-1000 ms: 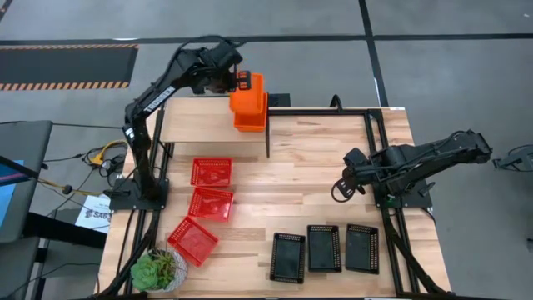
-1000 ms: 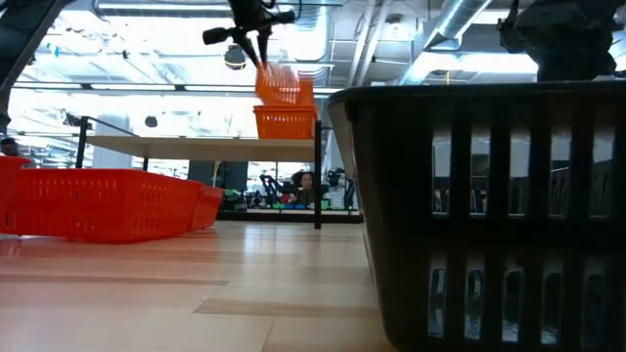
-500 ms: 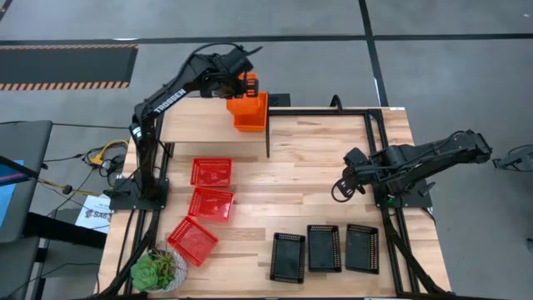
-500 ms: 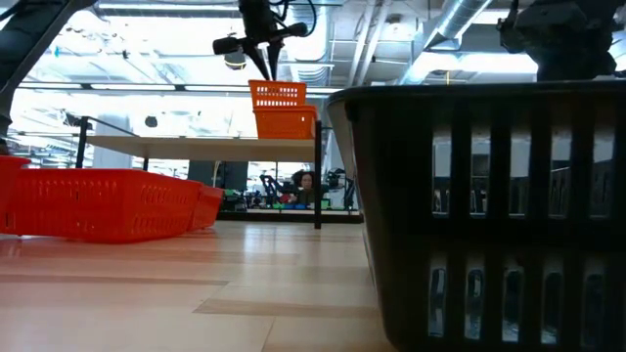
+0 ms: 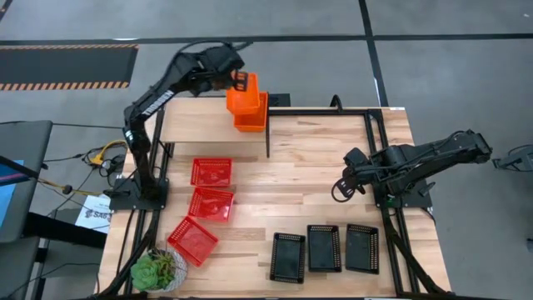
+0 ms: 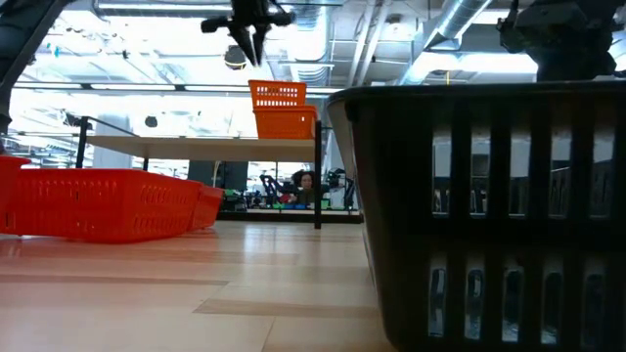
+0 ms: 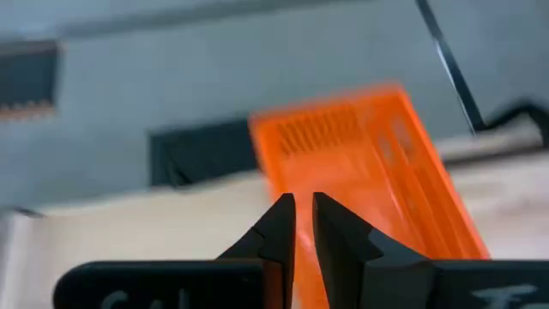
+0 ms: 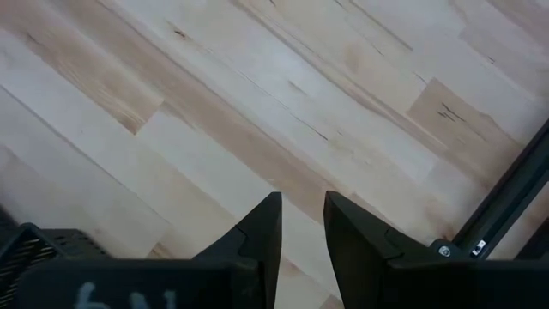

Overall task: Stack baskets on shelf by color
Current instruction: Stack the orange bin on top of the other orange bins on the shelf

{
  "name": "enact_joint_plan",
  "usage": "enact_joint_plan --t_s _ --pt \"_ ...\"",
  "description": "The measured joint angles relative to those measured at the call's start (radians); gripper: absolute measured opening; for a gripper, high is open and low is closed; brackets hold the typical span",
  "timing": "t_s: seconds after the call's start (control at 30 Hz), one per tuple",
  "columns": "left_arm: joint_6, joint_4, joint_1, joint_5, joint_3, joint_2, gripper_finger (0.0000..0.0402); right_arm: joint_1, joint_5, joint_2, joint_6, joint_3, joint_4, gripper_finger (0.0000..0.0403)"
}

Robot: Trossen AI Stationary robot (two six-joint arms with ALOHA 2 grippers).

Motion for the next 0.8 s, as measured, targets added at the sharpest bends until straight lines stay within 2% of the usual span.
enact_joint_plan --t_s 0.1,0.2,0.37,0.47,0.6,0.7,0.8 --pt "0.025 0.002 0.026 -0.077 0.001 -0.008 0.0032 0.0 0.0 0.0 0.0 0.0 0.004 0.0113" --pt "0.044 0.019 0.081 -0.078 -0.013 -0.004 0.0032 0.0 0.0 0.0 0.005 0.0 0.01 0.0113" --pt "0.071 0.108 0.191 0.047 -0.103 -0.001 0.0032 0.0 0.0 0.0 0.012 0.0 0.019 0.0113" --pt "0.072 0.135 0.241 0.079 -0.154 -0.006 0.0032 0.0 0.0 0.0 0.029 0.0 0.019 0.0113" --pt "0.138 0.246 0.281 0.118 -0.217 -0.002 0.0032 0.0 0.0 0.0 0.033 0.0 0.019 0.0113" --pt "0.172 0.377 0.293 0.186 -0.264 -0.005 0.0032 0.0 0.0 0.0 0.035 0.0 0.02 0.0113" --pt "0.191 0.415 0.3 0.23 -0.297 -0.004 0.0032 0.0 -0.002 0.0 0.05 0.0 0.02 0.0113"
